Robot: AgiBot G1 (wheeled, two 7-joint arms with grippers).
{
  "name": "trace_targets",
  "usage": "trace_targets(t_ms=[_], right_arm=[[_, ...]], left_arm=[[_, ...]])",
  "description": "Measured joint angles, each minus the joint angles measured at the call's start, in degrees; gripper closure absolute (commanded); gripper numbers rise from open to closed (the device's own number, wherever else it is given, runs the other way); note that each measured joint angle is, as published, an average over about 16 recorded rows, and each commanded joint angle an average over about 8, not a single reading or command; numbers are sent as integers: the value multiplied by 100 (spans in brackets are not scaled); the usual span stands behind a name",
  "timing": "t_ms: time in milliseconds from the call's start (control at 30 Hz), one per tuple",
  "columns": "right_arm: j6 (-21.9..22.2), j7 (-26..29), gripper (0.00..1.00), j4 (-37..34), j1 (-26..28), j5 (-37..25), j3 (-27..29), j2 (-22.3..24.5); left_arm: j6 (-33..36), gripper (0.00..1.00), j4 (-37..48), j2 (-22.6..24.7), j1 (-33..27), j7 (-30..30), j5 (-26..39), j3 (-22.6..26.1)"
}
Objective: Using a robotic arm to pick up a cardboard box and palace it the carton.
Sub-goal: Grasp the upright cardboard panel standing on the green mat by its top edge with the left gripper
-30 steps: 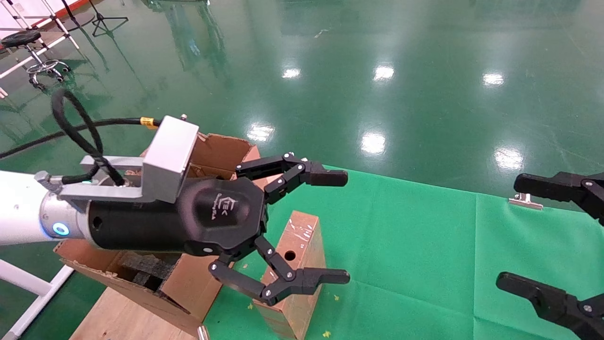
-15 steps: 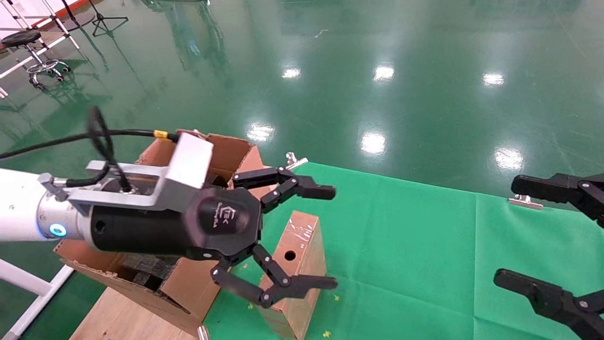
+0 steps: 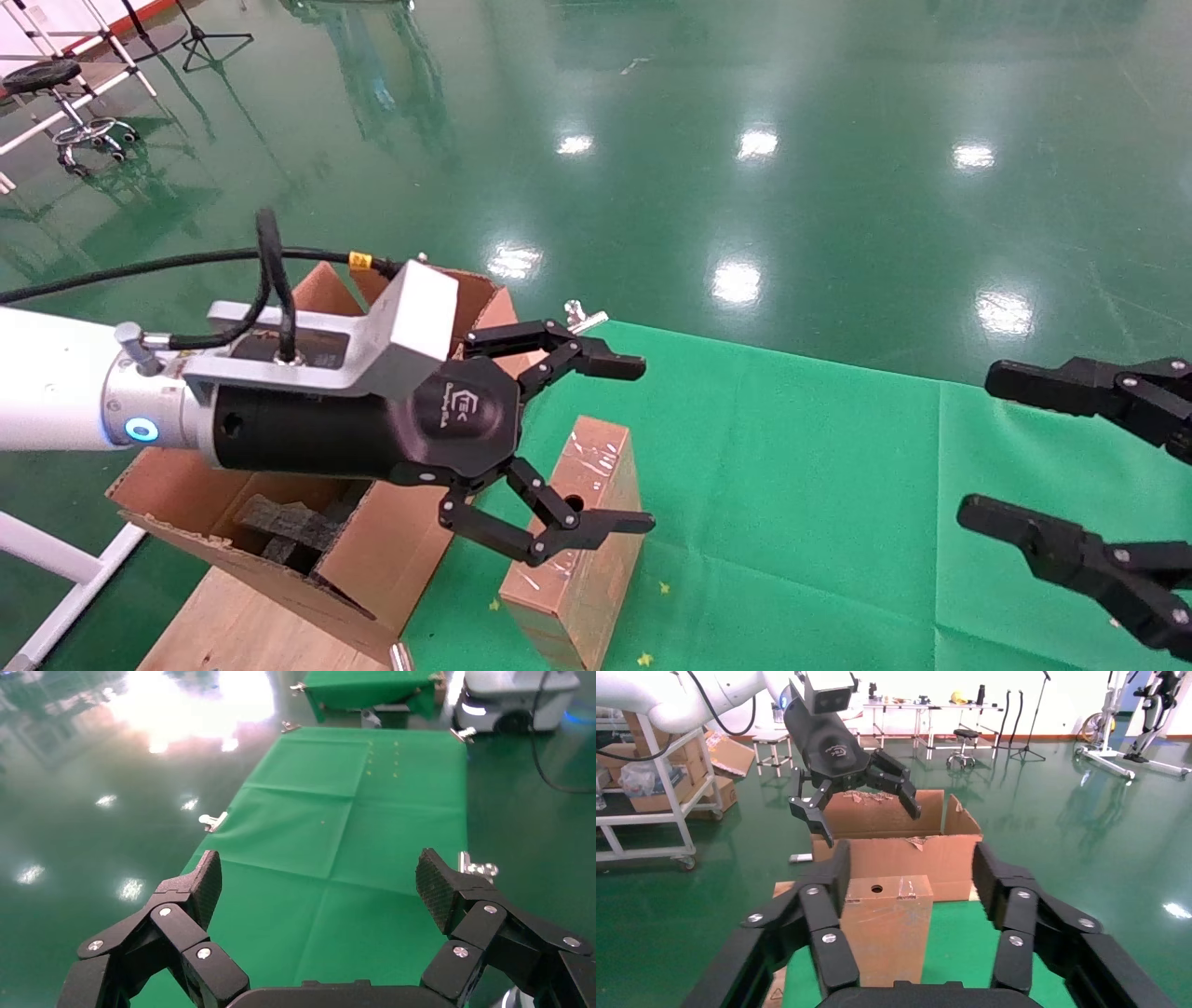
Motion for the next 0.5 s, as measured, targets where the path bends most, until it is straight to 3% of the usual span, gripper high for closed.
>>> trace_targets(t_ms=[233,500], right_arm=[[0,0,100,0,0,0,0,0],[0,0,100,0,0,0,0,0]], left_arm=[[-137,0,-80,-15,-434,-898,808,306],[66,0,-147,414,-1519,-2951,2327,1044]])
